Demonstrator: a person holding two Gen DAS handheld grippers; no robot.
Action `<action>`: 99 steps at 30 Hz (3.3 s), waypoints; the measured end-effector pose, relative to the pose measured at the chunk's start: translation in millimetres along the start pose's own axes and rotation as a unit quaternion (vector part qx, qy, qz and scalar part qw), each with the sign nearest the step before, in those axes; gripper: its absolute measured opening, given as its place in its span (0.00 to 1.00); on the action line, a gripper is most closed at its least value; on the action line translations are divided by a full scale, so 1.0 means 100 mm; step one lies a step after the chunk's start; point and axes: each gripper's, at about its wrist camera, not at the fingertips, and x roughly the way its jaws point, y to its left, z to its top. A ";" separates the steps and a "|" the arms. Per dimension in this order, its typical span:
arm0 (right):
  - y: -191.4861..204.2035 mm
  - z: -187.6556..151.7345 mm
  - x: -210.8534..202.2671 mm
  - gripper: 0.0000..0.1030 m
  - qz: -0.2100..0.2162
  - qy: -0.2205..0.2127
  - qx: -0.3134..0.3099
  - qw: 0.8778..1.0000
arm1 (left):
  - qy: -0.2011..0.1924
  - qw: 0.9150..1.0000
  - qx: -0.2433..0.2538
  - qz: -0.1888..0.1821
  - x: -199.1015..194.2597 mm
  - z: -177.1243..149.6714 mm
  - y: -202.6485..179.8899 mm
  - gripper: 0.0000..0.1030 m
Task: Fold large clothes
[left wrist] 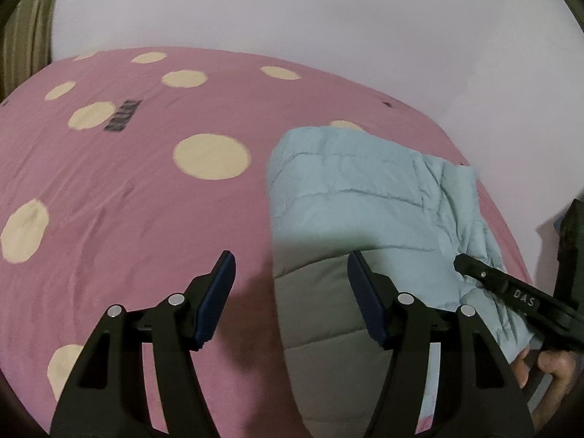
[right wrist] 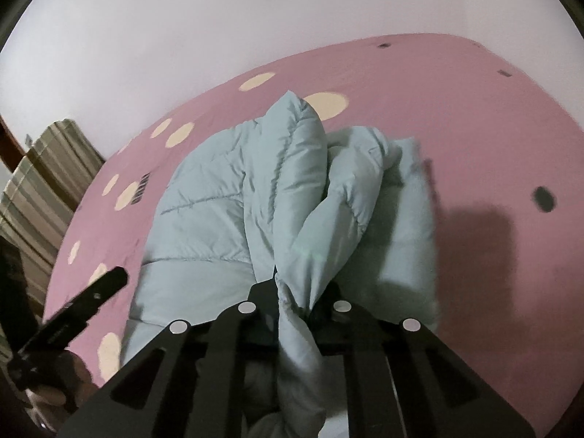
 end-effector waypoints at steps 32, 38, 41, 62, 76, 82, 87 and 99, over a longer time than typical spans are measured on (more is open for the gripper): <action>-0.87 -0.05 -0.35 0.36 -0.065 -0.015 0.037 0.997 | 0.009 0.997 0.073 0.021 0.20 -0.02 -0.49 0.62; -0.54 -0.08 -0.70 0.36 -0.045 -0.042 -0.012 0.998 | 0.016 0.999 0.051 -0.009 0.03 -0.02 -0.50 0.62; -0.42 -0.28 -0.68 0.36 -0.024 -0.031 -0.034 0.999 | 0.039 0.997 0.068 -0.006 0.08 -0.23 -0.57 0.62; -0.52 -0.68 -0.13 0.39 -0.059 -0.004 -0.037 0.998 | 0.077 0.994 0.081 0.011 0.48 -0.49 -0.54 0.60; -0.23 0.34 -0.07 0.39 -0.088 -0.066 -0.039 0.993 | 0.016 0.996 0.070 0.045 0.62 0.44 -0.88 0.60; -0.40 0.23 0.34 0.39 -0.114 -0.040 -0.030 0.992 | 0.051 0.995 0.053 0.071 1.05 0.30 -0.73 0.67; -0.51 0.17 0.54 0.40 -0.107 -0.035 -0.025 0.993 | 0.049 0.993 0.065 0.090 1.26 0.19 -0.72 0.72; -0.61 0.15 0.80 0.40 -0.103 -0.030 -0.013 0.994 | 0.059 0.993 0.053 0.085 1.50 0.13 -0.66 0.75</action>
